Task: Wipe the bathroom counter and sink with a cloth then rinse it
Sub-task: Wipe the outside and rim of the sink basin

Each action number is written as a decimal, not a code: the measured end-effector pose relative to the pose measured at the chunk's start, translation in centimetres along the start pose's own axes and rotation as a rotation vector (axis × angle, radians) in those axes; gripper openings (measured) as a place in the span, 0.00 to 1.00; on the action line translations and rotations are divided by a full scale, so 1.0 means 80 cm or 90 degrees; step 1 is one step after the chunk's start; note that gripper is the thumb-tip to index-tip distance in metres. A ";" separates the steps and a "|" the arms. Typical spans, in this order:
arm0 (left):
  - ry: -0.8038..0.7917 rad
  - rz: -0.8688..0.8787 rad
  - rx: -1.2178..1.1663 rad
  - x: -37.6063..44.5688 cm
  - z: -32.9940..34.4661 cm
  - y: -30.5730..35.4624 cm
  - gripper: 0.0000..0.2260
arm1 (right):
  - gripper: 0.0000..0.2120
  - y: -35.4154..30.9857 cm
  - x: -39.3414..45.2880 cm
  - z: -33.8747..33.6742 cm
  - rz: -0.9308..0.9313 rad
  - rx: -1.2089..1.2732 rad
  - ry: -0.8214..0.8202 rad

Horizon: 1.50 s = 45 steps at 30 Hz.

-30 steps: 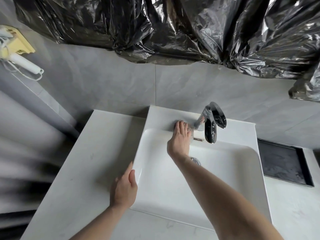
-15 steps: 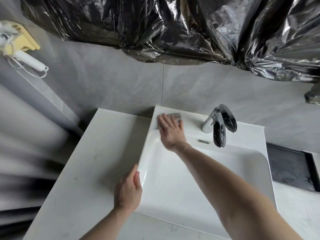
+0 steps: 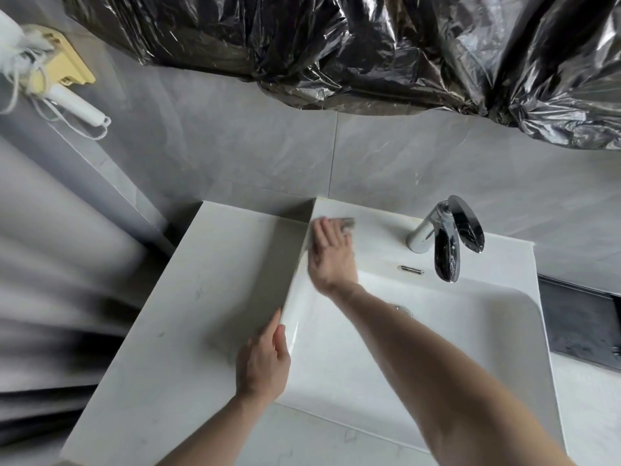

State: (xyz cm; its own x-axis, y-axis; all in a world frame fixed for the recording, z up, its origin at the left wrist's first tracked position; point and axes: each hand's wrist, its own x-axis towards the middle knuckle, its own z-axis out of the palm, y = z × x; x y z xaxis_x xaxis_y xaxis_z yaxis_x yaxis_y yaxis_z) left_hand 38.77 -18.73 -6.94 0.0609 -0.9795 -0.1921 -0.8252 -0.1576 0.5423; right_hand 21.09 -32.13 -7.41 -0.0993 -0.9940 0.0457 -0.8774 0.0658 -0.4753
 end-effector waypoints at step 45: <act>0.005 0.008 0.009 -0.002 0.000 -0.001 0.19 | 0.41 0.072 -0.113 0.025 -0.088 0.021 -0.221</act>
State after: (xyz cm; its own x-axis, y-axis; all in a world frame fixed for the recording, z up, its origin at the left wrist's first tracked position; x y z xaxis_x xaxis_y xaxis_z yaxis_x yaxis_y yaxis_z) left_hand 38.87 -18.58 -6.96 0.0549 -0.9824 -0.1788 -0.8335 -0.1437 0.5336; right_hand 17.86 -22.95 -12.34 0.1884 -0.9642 -0.1869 -0.8556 -0.0677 -0.5132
